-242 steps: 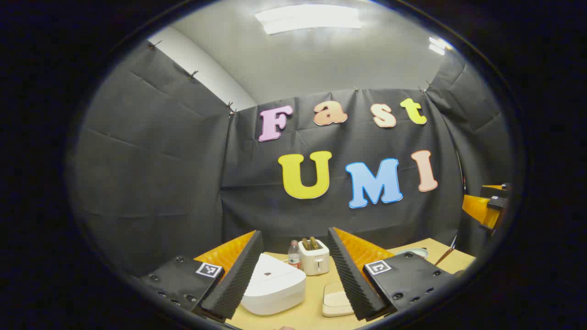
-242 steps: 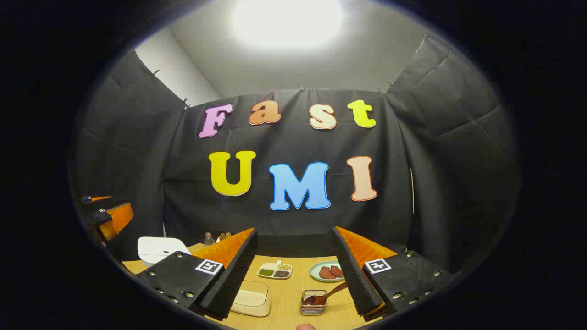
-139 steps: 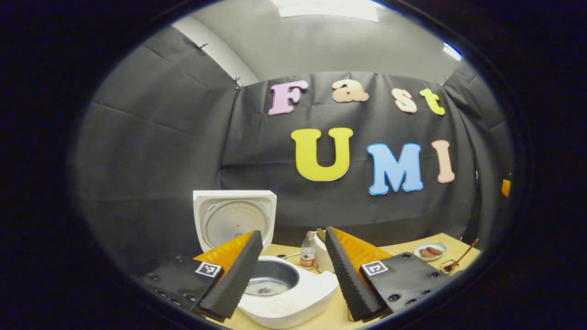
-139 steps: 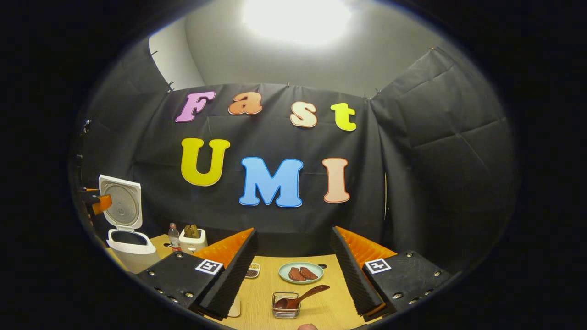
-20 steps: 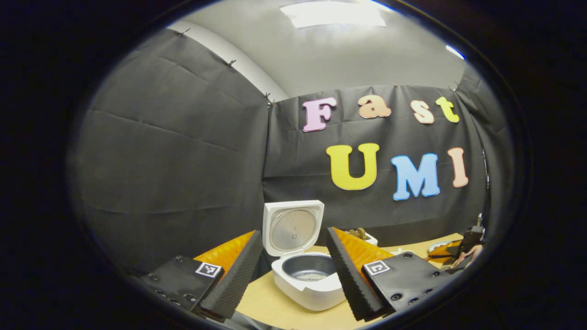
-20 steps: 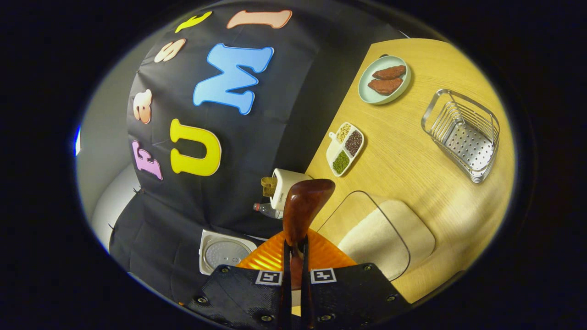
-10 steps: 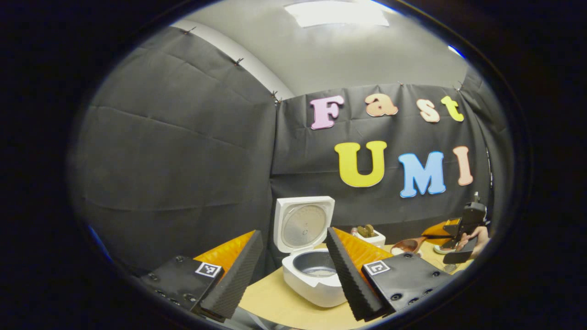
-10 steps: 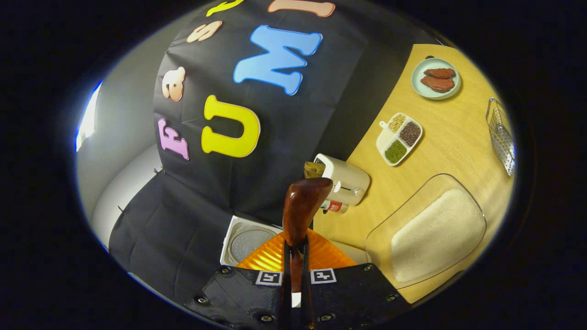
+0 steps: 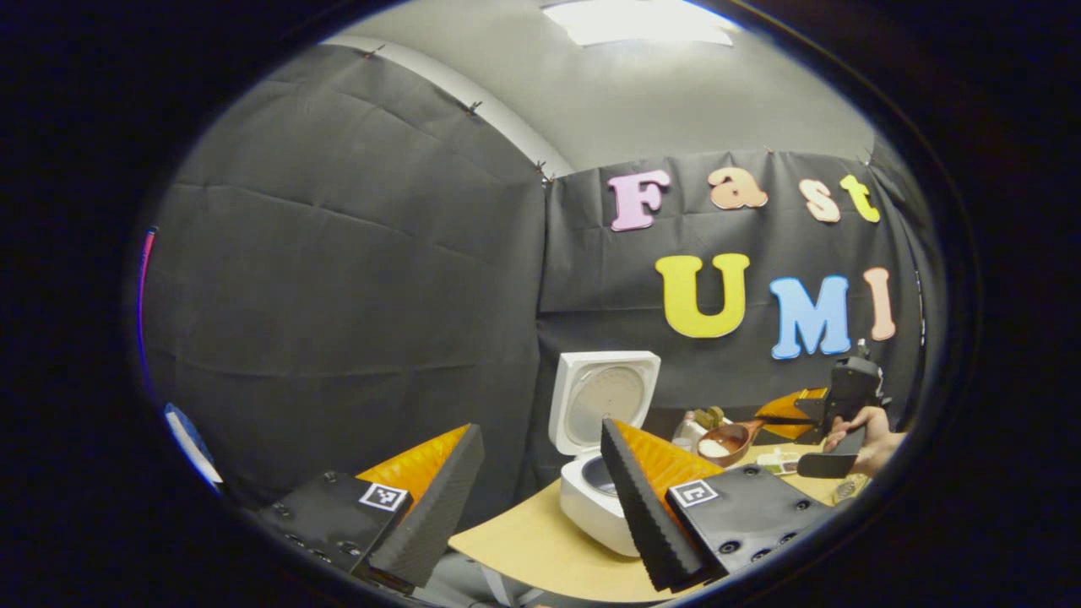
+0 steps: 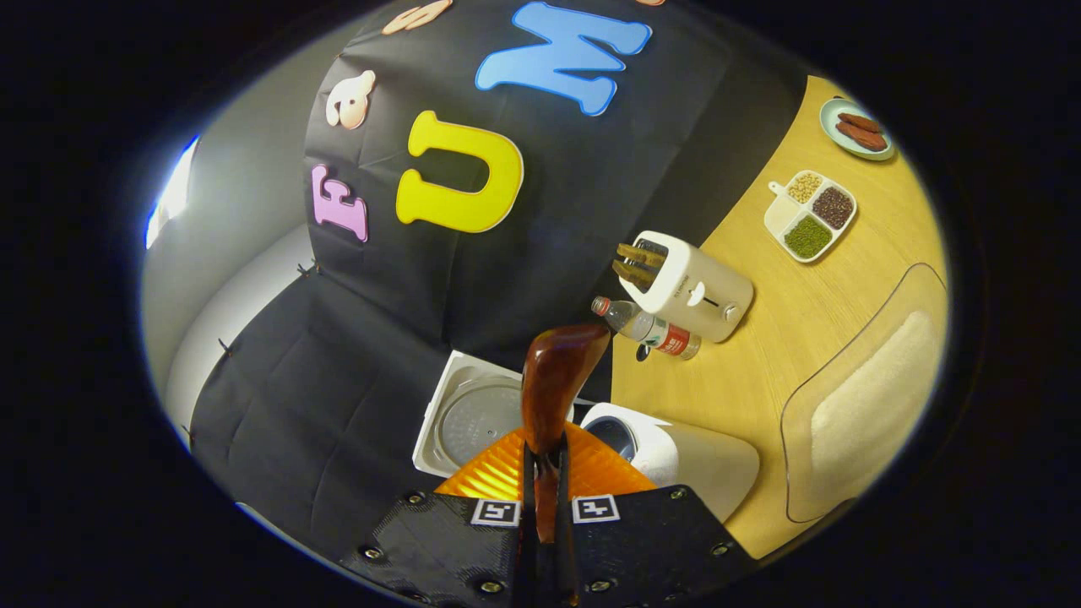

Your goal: Close the left gripper, press the button to open the rice cooker; take a wooden spoon from the chopstick holder with the right hand, scoop a spoonful of rice and pour it into the rice cooker, then put the wooden spoon back into the chopstick holder.

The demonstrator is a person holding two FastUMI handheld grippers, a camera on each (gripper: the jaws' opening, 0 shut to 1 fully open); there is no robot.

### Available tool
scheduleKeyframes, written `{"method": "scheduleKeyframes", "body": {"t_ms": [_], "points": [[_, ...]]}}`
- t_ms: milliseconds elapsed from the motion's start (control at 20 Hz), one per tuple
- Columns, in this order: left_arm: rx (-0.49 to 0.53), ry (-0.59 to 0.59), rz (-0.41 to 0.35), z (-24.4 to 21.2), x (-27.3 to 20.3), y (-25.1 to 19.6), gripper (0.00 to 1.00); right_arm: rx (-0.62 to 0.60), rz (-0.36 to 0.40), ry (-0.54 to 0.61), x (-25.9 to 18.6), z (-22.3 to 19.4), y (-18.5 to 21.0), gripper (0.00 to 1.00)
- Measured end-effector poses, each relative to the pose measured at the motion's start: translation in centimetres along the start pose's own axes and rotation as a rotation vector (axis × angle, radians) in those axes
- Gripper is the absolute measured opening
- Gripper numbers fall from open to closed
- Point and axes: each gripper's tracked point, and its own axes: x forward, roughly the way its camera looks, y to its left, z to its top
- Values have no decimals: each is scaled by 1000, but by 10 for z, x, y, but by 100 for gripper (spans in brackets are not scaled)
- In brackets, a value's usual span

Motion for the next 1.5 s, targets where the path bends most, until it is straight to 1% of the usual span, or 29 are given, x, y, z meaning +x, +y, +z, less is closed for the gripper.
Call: {"method": "scheduleKeyframes", "body": {"t_ms": [200,350,400,450,500,550,650,700,850,1050,1100,1150,1200,1250,1300,1400,1450,1500], "points": [[3,24,33,-10,-6,18,97,-89,-9,15,33,-18,10,8],[2,38,54,-15,-6,28,97,-128,-15,31,57,-30,15,8],[0,40,59,-16,-6,29,99,-143,-16,37,65,-34,16,8],[-1,45,62,-18,-7,32,97,-162,-22,45,71,-38,16,8],[-1,51,65,-21,-7,34,95,-189,-28,55,77,-42,15,8],[0,55,67,-21,-7,35,97,-225,-35,67,80,-49,16,8],[4,58,75,-24,-5,40,97,-302,-53,91,90,-61,12,8],[8,60,79,-26,-7,41,99,-336,-62,101,93,-65,9,8],[15,67,82,-28,-8,44,99,-468,-73,124,99,-78,11,8],[10,78,81,-34,-12,44,99,-691,-106,135,101,-86,10,8],[5,81,78,-34,-11,43,97,-734,-106,137,101,-88,11,8],[2,81,74,-35,-11,41,99,-772,-105,139,102,-90,13,8],[3,81,72,-35,-11,40,99,-813,-104,140,102,-90,15,8],[5,79,71,-33,-11,40,99,-864,-105,137,102,-91,17,8],[5,77,69,-34,-10,39,97,-929,-107,134,102,-90,19,8],[-1,72,66,-33,-9,38,97,-1052,-116,125,101,-90,23,8],[-2,71,66,-32,-10,38,99,-1103,-120,121,103,-89,24,8],[-4,73,66,-33,-10,38,99,-1151,-122,119,103,-90,24,8]]}}
